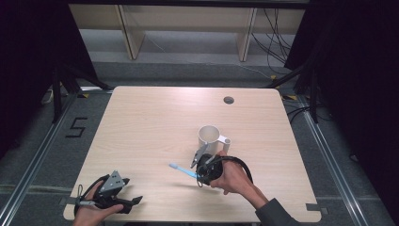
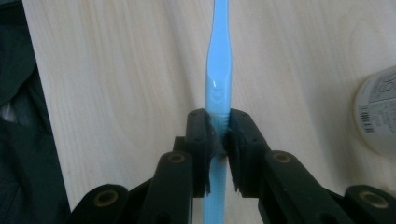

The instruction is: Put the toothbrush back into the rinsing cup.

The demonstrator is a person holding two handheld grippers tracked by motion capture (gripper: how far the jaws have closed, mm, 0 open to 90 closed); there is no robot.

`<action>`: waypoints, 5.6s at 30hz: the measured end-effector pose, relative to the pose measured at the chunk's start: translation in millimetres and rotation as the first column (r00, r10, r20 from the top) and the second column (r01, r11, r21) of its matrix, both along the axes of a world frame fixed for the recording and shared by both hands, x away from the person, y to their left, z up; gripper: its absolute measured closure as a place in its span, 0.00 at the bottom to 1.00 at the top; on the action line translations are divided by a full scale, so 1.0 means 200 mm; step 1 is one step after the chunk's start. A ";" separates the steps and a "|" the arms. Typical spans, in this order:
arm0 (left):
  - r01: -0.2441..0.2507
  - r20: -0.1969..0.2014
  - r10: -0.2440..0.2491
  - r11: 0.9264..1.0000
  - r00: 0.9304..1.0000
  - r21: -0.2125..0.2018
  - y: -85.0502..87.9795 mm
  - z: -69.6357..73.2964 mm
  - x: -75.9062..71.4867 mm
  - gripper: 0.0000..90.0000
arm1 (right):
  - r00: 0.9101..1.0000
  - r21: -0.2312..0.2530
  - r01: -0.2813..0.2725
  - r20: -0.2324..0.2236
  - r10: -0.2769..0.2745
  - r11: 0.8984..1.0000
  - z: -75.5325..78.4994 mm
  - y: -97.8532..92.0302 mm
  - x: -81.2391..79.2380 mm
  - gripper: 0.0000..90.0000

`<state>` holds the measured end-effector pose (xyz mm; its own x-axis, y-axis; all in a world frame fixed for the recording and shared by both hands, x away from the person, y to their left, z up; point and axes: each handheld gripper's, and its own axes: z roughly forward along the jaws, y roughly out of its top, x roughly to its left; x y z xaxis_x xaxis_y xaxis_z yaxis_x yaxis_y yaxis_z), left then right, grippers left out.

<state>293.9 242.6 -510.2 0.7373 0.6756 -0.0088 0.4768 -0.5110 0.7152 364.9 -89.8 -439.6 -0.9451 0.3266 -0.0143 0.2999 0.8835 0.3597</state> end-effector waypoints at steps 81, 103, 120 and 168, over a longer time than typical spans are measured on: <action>-0.007 0.006 0.007 1.000 1.000 -0.012 0.01 0.01 0.00 0.20 | 0.950 0.522 0.163 0.146 -0.275 0.837 0.21 -0.43 0.02 0.88; -0.007 -0.004 0.007 1.000 1.000 -0.025 0.00 0.00 0.00 0.20 | 0.930 0.579 0.178 0.165 -0.328 0.796 0.26 -0.52 0.05 0.88; -0.007 -0.004 0.007 1.000 1.000 -0.027 0.00 0.00 0.00 0.20 | 0.919 0.614 0.203 0.150 -0.365 0.762 0.30 -0.56 0.07 0.88; -0.005 -0.003 0.005 1.000 1.000 -0.008 0.00 0.00 0.00 0.20 | 0.876 0.714 0.192 0.185 -0.445 0.674 0.23 -0.58 0.23 0.88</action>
